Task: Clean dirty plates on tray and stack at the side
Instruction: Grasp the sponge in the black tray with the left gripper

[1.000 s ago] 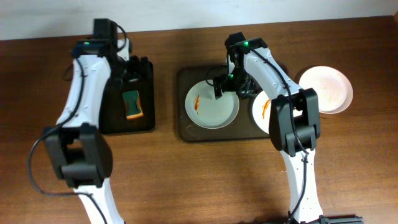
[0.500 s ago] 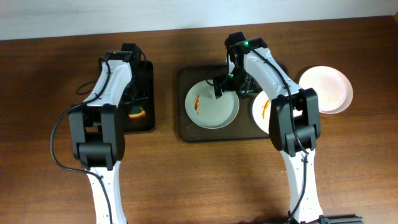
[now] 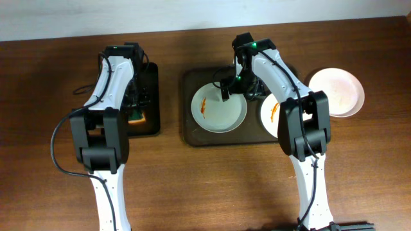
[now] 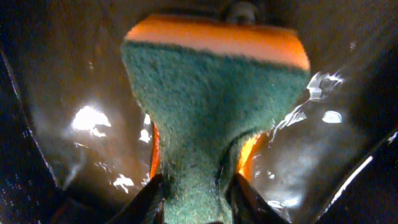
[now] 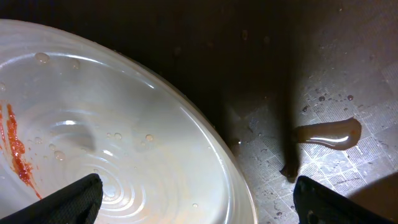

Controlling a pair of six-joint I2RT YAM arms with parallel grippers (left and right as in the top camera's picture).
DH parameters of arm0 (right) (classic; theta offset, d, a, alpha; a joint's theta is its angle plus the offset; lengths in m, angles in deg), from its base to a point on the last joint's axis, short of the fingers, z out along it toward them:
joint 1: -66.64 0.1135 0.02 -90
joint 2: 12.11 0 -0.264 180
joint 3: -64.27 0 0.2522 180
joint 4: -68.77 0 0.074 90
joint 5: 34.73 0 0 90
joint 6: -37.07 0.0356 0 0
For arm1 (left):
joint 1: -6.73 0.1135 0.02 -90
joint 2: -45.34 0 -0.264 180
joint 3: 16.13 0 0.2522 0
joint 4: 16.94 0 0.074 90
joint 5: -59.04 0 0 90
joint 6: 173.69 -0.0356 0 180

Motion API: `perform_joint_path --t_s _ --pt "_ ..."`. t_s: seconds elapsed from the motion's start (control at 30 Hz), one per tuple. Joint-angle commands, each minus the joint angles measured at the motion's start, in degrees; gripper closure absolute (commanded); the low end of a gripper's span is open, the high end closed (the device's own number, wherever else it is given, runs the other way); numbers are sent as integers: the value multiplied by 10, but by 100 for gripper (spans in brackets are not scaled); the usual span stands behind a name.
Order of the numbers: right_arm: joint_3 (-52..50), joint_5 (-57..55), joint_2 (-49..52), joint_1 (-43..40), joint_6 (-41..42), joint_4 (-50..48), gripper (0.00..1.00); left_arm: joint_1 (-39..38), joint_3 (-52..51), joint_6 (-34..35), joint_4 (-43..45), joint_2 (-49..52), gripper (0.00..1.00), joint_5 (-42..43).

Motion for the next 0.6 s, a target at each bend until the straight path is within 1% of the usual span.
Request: perform_joint_path --t_s 0.0,0.03,0.07,0.1,0.13,0.2,0.23,0.27,0.3,0.33,0.37,0.4,0.43,0.47,0.5,0.53,0.57 --pt "-1 -7 9 3 3 0 2 3 4 1 -12 5 70 -4" --pt "-1 -7 9 3 3 0 2 3 4 1 -13 7 62 -4" --pt "-1 -7 9 3 3 0 2 4 4 1 -9 12 46 -5" --pt "-1 -7 9 3 3 0 1 4 4 -3 -8 21 37 -4" --pt "-1 -7 9 3 3 0 2 3 4 -14 -9 28 37 -4" --pt "-1 -7 9 3 3 0 2 3 4 -49 -14 37 42 34" --pt "-1 -7 9 3 3 0 2 4 4 -52 -14 37 49 41" --pt "-1 -7 9 3 3 0 2 4 4 -52 -13 37 69 40" --pt "-1 -7 9 3 3 0 2 4 4 -51 -13 37 80 35" --pt "-1 -7 9 3 3 0 2 4 4 -51 -11 37 96 28" --pt "-1 -7 9 3 3 0 2 4 5 -51 -10 37 100 23" --pt "-1 -7 9 3 3 0 2 4 5 -51 -6 37 89 21" --pt "-1 -7 9 3 3 0 2 4 5 -51 3 37 37 21" --pt "-1 -7 9 3 3 0 2 4 5 -51 17 37 32 21" --pt "-1 -7 9 3 3 0 2 4 5 -54 55 37 0 21" --pt "-1 -7 9 3 3 0 2 4 5 -67 79 37 2 21" --pt "-1 -7 9 3 3 0 2 4 5 -77 108 37 5 21"
